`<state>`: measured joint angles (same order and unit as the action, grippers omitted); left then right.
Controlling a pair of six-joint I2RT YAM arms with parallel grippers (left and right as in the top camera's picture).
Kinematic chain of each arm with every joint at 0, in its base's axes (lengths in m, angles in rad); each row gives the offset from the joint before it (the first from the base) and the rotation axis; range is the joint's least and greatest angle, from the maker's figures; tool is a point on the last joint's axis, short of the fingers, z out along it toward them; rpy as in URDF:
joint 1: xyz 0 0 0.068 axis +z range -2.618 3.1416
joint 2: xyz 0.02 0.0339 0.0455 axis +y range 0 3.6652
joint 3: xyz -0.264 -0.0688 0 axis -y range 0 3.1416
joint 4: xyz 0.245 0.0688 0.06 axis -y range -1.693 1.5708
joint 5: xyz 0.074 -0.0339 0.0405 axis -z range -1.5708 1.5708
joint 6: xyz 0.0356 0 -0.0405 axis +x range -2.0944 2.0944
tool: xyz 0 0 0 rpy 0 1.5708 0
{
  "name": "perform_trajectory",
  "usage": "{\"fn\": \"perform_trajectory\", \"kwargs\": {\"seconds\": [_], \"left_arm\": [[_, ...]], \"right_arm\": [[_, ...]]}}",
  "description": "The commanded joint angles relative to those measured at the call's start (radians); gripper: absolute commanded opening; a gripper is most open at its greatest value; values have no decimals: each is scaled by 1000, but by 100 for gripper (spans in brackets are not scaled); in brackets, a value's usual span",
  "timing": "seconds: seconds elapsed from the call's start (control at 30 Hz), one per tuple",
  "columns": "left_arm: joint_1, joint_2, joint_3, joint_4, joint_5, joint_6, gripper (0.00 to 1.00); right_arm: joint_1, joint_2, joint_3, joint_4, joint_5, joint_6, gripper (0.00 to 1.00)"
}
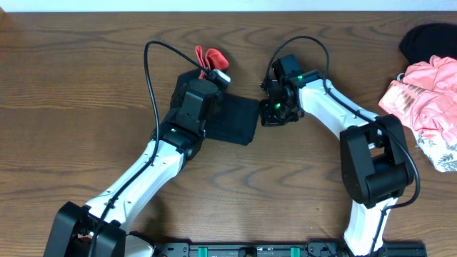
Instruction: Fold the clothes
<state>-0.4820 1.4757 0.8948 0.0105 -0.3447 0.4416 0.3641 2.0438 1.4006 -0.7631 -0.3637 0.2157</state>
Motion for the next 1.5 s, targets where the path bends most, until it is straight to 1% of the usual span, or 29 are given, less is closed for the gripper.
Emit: {"fn": "perform_trajectory", "kwargs": {"seconds": [0.0,0.47,0.6,0.9,1.3,1.47], "left_arm": [[-13,-24,35,-7,-16,-16,6],[-90,-25,35,-7,-18,-17,6],[-101,-25,35,-7,-58,-17,6],[-121,-40,35,-6,-61,-17,6],[-189,-103,38,-13,-61,-17,6],[-211,-78,38,-62,-60,-67,6]], "right_arm": [[4,20,-2,16,-11,40,1],[35,23,-2,71,-2,161,1],[35,39,-2,84,-2,188,1],[37,130,-2,87,-7,187,1],[36,132,-2,93,-7,187,1],[36,132,-2,89,-7,187,1]]}}
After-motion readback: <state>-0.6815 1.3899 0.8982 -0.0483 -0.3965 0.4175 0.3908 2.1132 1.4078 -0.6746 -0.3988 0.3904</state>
